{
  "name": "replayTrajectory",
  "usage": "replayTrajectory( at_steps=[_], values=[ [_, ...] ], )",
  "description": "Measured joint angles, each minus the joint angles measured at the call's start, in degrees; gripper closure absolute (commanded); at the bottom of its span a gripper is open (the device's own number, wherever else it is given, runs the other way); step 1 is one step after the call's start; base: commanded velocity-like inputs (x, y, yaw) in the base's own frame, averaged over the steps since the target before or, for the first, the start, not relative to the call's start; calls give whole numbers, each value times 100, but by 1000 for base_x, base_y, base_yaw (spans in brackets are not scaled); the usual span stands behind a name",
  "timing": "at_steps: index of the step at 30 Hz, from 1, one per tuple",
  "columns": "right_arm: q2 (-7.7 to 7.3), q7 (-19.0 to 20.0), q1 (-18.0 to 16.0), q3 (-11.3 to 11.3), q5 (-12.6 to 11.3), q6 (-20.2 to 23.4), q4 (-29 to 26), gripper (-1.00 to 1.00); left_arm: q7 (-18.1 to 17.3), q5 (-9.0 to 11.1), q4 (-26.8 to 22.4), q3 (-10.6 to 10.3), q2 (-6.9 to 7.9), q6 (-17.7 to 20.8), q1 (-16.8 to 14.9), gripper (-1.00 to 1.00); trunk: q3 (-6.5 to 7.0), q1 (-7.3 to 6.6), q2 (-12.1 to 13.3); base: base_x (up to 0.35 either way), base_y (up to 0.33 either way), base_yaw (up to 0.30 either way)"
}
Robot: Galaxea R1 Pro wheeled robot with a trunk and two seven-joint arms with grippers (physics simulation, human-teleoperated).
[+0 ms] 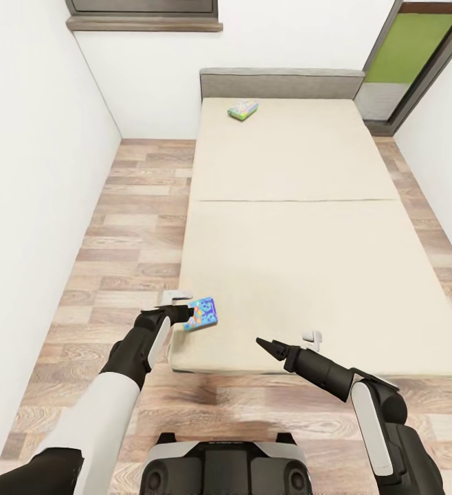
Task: Put all the toys in the child's room - the three board games (two on the bed and one on the table), the two jigsaw puzzles on the table, and the tennis ball on the table - inside the toy box on the table in the child's room.
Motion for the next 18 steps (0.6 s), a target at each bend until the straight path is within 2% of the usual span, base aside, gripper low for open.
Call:
replayTrajectory(
  at_steps=[18],
  values=[
    [-2, -34, 2, 4, 1, 0, 8, -100, -27, 42, -552, -3, 11, -5, 9, -100, -170, 0, 0, 0, 0, 0]
  ],
)
